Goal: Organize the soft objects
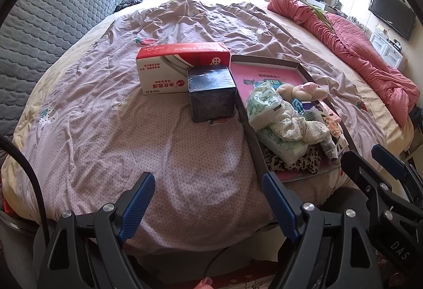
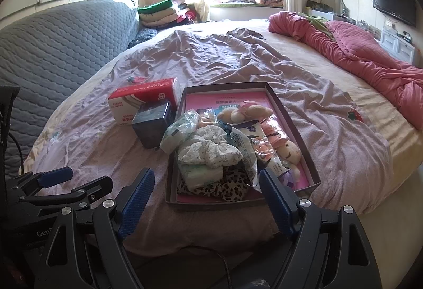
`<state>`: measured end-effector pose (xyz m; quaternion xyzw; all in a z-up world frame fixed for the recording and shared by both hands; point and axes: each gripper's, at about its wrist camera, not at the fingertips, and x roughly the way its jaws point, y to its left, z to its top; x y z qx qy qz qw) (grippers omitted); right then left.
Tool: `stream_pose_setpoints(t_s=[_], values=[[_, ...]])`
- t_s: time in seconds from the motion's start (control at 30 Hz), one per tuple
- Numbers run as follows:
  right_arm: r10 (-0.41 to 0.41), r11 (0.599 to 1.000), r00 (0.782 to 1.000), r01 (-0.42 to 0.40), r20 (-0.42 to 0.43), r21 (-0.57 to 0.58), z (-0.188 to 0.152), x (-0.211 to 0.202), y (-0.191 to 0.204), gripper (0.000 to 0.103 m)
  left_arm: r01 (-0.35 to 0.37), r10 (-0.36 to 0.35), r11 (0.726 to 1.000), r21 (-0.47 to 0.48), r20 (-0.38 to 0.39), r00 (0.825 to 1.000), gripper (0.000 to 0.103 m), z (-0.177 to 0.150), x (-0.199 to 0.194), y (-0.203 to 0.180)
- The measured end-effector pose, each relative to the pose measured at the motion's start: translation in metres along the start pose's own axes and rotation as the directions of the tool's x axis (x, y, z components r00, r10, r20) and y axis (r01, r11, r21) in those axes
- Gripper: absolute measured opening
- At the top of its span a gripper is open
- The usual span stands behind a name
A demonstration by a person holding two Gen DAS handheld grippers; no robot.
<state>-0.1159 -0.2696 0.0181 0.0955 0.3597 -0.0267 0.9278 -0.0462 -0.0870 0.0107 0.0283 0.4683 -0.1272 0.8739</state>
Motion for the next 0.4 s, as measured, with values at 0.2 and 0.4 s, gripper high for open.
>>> stream_pose_setpoints(t_s=[0.2, 0.4], values=[[0.0, 1.0, 1.0, 0.0, -0.004, -0.001, -0.0003, 0.0005, 0.0, 0.083, -0.003, 0.003, 1.0, 0.002, -0.005, 1.0, 0.083, 0.0008, 0.001, 0.0001], [0.001, 1.0, 1.0, -0.001, -0.005, 0.006, 0.0002, 0.0013, -0.0011, 0.083, -0.002, 0.002, 1.0, 0.001, -0.003, 1.0, 0.083, 0.0015, 0.0023, 0.0004]])
